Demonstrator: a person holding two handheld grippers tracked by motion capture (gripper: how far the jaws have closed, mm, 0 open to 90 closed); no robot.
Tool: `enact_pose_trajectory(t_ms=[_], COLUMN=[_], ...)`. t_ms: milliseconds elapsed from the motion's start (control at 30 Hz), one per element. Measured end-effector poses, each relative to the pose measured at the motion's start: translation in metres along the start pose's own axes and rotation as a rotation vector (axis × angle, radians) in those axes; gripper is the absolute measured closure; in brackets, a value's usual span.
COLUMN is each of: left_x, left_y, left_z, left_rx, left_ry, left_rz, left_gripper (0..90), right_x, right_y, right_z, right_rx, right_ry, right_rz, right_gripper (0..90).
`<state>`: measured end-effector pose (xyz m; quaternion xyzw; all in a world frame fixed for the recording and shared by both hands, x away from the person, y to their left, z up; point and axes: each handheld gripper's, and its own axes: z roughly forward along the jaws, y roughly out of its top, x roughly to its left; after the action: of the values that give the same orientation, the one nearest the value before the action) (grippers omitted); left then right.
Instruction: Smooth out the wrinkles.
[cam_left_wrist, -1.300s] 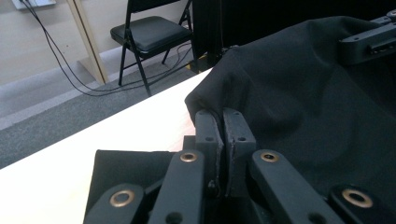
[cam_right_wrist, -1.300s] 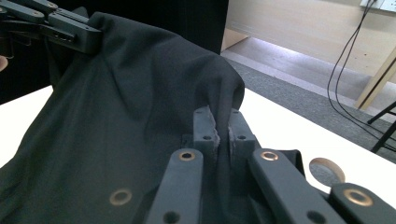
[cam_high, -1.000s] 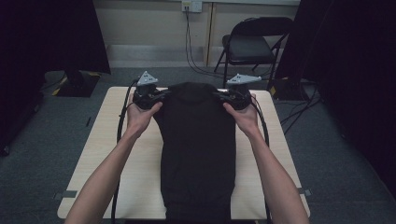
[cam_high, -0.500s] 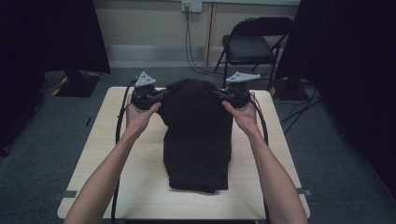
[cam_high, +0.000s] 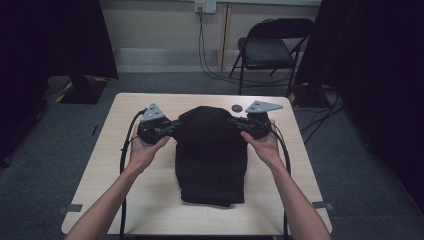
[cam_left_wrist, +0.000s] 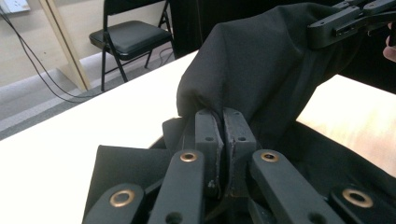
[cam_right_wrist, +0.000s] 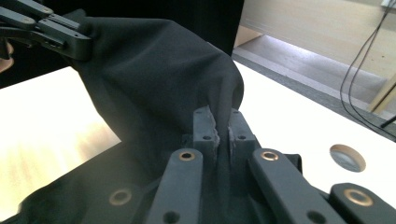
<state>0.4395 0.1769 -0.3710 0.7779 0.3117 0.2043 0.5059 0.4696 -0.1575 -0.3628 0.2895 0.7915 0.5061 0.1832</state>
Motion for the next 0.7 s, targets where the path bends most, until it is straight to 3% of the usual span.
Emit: enact_pose_trajectory(t_ms=[200, 367, 567, 700], left_x=[-0.014, -0.023, -0.04, -0.048], left_y=[-0.023, -0.046, -0.07, -0.078], left_z=[-0.014, -0.021, -0.023, -0.03], left_rx=[0.006, 0.025, 0.1, 0.097], left_ry=[-0.03, -0.063, -0.102, -0.134], left_rz=[-0.002, -0.034, -0.028, -0.04], left_gripper=[86.2, 86.1, 85.7, 85.7], right_x=[0.019, 0.034, 0.05, 0.061], right_y=[-0.019, -0.043, -0.073, -0.086], right_z=[-0.01, -0.017, -0.022, -0.028], right_rx=[0.0, 0.017, 0.061, 0.092], right_ry=[0.04, 0.071, 0.097, 0.122], right_rz=[-0.011, -0.013, -0.003, -0.015], right_gripper=[85.0, 84.9, 84.5, 84.1])
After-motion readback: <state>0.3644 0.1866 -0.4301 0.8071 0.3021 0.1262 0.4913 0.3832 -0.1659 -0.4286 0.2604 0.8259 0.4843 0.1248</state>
